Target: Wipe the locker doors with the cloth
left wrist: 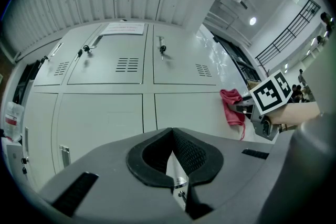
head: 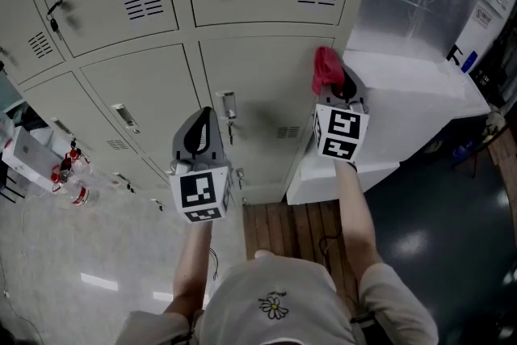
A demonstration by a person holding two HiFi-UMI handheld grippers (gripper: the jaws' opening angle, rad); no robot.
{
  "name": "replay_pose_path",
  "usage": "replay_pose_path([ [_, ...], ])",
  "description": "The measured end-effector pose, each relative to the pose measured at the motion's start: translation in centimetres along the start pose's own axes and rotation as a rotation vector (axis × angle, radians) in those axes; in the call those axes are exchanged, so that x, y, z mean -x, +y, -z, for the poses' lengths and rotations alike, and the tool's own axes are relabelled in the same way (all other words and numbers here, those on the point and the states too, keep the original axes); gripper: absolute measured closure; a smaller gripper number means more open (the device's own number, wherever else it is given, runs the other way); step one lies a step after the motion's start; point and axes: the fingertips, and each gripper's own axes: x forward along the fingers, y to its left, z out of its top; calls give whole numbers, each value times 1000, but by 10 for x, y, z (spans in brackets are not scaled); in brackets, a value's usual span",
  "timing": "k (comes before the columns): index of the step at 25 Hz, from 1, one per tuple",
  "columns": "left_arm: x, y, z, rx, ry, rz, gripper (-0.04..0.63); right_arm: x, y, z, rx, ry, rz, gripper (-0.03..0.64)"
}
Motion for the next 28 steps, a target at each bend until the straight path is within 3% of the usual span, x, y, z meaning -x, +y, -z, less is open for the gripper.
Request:
replay_pose_path([
  [9,7,8,0,9,0,-29,578,2,2,-2,-26,0,-3,578],
  [18,18,22,5,50,-9,-69,578,35,103,-42,-177,-122,-329,578],
  [28,43,36,12,29,9,-118,578,30,228,-15,-243,-59,-542,578],
])
